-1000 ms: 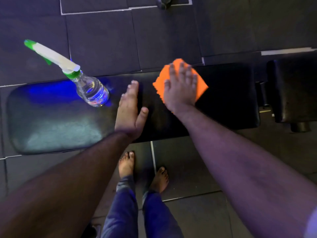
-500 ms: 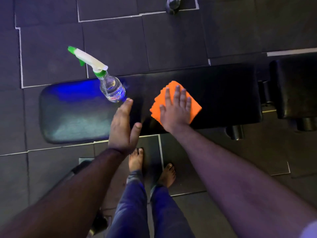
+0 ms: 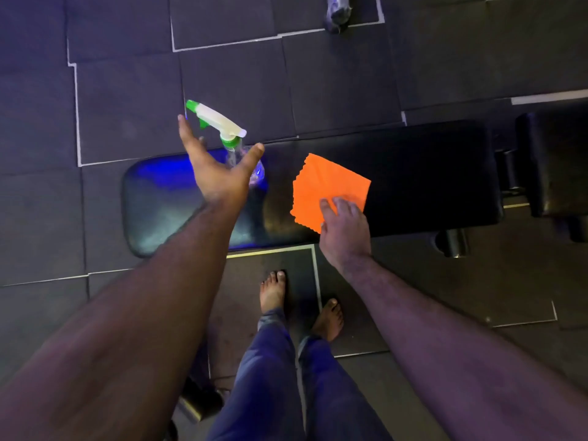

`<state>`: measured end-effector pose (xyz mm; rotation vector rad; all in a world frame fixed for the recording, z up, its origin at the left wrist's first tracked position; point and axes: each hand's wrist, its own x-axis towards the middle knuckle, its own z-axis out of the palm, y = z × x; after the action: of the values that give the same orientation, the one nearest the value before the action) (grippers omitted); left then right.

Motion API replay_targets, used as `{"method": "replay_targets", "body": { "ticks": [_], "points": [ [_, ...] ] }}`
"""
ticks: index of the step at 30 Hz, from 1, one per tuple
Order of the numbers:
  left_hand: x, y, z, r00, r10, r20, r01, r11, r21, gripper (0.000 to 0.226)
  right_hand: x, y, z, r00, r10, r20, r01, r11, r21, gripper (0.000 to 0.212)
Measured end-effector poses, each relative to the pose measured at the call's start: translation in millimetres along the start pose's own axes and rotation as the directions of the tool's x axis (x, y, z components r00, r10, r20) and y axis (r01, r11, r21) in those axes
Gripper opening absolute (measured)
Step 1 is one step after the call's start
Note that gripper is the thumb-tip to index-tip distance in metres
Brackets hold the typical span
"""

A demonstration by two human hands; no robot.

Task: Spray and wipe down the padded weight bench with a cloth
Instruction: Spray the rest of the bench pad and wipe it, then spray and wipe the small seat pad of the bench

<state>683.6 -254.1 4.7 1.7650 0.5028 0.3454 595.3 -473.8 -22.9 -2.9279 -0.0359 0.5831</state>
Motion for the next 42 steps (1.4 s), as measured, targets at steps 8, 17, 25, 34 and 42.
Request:
{"method": "replay_targets", "body": {
  "ticks": [8,17,25,34,42],
  "points": [
    [17.9,4.1,4.3,0.981,0.024,0.19,-0.049,0.991,0.124,0.077,1.0,-1.8,-11.8,0.995,0.011,0.103,-0.01,1.0,-0.008,0.064],
    [-26.6,63.9,107.5,0.665,0.113,0.739,-0.382,0.9,0.207,0.048,-16.3,58.7,-41.3,0.995,0.021,0.093,-0.027,0.998,0.062,0.062],
    [-99.3,104.2,273.0,0.457,-0.043,0.889,-0.399,0.883,0.248,0.056,-9.3,268.6,-78.1,0.891,0.451,-0.055,-0.446,0.891,0.086,0.069],
    [-158.9,134.6,434.6,0.471,-0.158,0.868,-0.429,0.819,0.382,0.047,5.2,453.3,-91.8,0.856,0.518,-0.01,-0.513,0.85,0.122,0.084],
    [-172.6,141.7,520.3,0.483,-0.271,0.832,-0.482,0.711,0.512,0.047,-0.3,476.9,-76.4,0.897,0.441,0.019,-0.44,0.889,0.129,0.09]
  ]
}}
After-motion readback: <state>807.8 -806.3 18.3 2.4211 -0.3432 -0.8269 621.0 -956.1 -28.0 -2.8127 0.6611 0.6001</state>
